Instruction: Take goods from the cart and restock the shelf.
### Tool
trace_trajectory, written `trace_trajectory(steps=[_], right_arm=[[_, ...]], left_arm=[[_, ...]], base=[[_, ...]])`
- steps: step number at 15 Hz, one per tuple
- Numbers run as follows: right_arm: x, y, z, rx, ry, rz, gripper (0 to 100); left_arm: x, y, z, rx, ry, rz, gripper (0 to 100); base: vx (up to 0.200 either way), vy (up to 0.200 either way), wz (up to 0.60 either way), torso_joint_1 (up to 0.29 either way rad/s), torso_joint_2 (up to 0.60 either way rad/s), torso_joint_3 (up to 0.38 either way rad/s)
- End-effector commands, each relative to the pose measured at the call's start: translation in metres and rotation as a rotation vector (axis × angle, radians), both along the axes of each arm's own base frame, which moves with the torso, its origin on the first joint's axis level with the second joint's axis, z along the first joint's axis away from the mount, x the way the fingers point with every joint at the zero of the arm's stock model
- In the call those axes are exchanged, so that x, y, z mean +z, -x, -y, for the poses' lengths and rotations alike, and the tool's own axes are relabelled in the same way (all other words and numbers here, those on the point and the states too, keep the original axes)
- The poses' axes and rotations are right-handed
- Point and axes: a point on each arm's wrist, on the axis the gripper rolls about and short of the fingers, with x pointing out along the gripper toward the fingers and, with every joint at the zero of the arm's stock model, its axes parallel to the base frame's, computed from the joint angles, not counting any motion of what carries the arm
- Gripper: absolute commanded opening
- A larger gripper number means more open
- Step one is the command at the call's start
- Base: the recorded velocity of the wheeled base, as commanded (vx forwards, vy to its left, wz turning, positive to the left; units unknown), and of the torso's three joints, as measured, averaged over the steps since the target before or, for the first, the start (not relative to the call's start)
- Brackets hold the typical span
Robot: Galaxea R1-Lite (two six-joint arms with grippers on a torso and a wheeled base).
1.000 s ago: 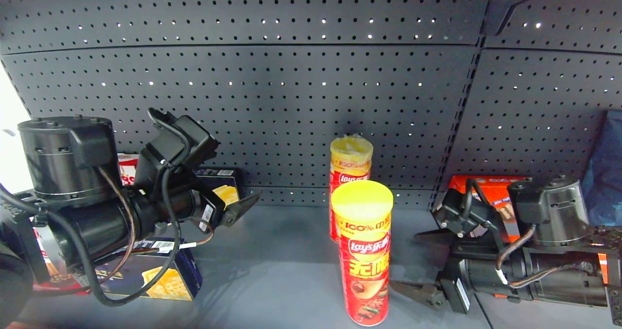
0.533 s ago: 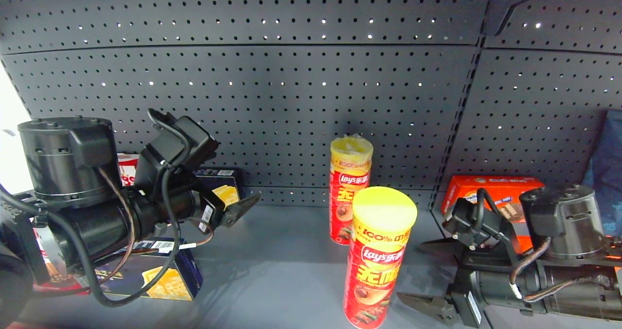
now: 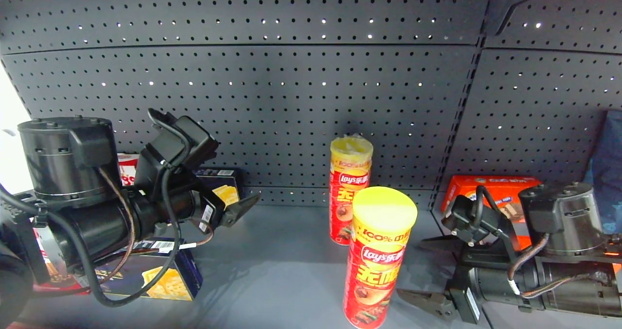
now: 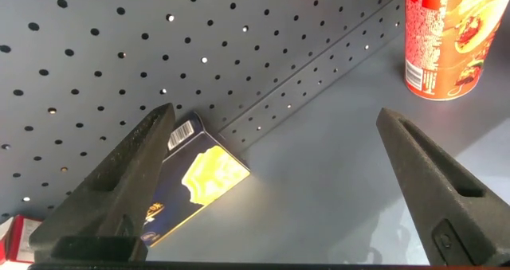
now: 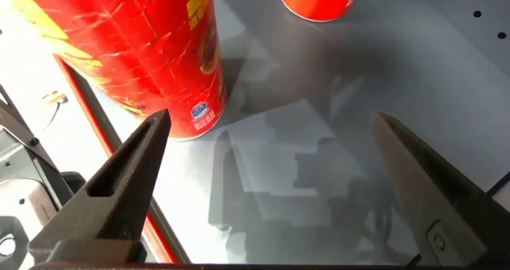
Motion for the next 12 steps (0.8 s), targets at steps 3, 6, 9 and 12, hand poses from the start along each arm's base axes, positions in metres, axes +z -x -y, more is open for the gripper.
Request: trace_trajectory(steps=[3,6,9,12], right_arm=[[-0.003,-0.003,-0.003,0.002,0.006,-0.008,100],[-0.005,-0.006,-0.006,0.007,0.012,-0.017,100],[-0.006,-0.008,-0.010,0.015,0.013,-0.020,100],[-0.007,-0.007,-0.013,0.028,0.017,-0.025,100]], left_arm=[[0.000,0.000,0.000,0.002,0.000,0.001,100],[0.000,0.000,0.000,0.002,0.004,0.011,100],[0.000,-0.001,-0.001,0.003,0.006,0.014,100],[0.001,-0.001,-0.003,0.003,0.009,0.017,100]], base=[[0.000,0.000,0.00,0.000,0.00,0.000],[0.000,0.000,0.00,0.000,0.00,0.000],[0.000,0.000,0.00,0.000,0.00,0.000],[0.000,0.000,0.00,0.000,0.00,0.000]])
